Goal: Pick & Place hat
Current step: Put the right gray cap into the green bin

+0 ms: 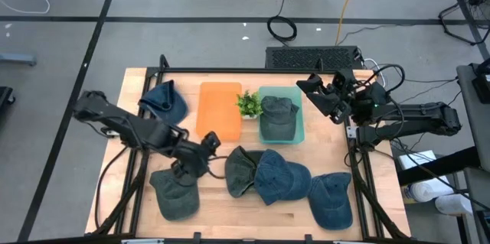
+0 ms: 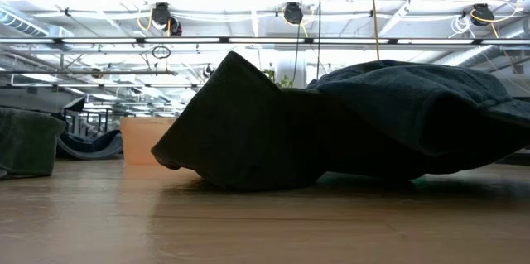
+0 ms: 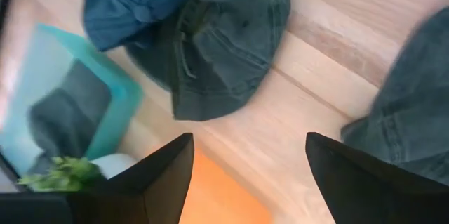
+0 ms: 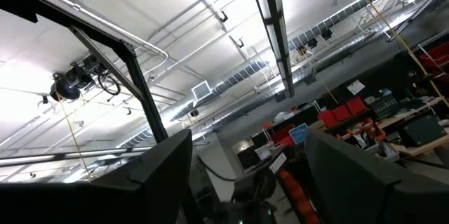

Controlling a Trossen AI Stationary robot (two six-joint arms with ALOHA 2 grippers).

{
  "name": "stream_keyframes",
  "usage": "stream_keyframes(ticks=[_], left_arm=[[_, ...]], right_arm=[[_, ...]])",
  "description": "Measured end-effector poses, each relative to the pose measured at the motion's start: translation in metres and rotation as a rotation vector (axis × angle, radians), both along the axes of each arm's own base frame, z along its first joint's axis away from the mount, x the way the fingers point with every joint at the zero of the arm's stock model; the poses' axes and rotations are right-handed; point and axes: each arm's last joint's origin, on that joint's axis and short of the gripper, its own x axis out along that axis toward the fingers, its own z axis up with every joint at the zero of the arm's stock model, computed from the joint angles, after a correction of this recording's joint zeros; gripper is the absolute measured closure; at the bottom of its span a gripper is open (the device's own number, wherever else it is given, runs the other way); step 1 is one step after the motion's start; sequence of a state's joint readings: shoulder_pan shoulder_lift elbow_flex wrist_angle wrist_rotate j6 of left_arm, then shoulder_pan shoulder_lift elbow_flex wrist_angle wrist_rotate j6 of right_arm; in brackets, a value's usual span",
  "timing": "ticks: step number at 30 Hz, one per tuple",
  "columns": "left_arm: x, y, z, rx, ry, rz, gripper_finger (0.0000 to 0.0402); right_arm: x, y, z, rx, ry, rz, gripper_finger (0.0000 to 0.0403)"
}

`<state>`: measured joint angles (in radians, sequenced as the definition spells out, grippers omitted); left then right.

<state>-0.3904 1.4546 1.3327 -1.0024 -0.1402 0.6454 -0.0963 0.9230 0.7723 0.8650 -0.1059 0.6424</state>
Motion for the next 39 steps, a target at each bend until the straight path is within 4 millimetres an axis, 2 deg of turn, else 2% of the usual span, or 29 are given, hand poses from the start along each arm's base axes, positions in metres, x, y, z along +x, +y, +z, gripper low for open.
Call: stream_keyframes(ticks=[12,20,28,39], left_arm=[[0.035,-0.016,-0.054,0.025,0.160,-0.023,0.0137],[0.061,-0.026,-0.087,0.033,0.141,-0.017,0.0137],[0.072,-0.029,-0.115,0.078,0.199,-0.069,0.0146],[0.091,-0.024,-0.158,0.114,0.243,-0.019,0.0144]], right_arm=[[0.000,0.000,0.000,-0.002,0.000,0.003,0.0135],[0.000,0.001,0.000,-0.017,0.002,0.024,0.0135],[0.000,0.001,0.000,-0.018,0.002,0.025,0.0135],[-0.006,0.003,0.004,-0.034,-0.020,0.078,0.0135]])
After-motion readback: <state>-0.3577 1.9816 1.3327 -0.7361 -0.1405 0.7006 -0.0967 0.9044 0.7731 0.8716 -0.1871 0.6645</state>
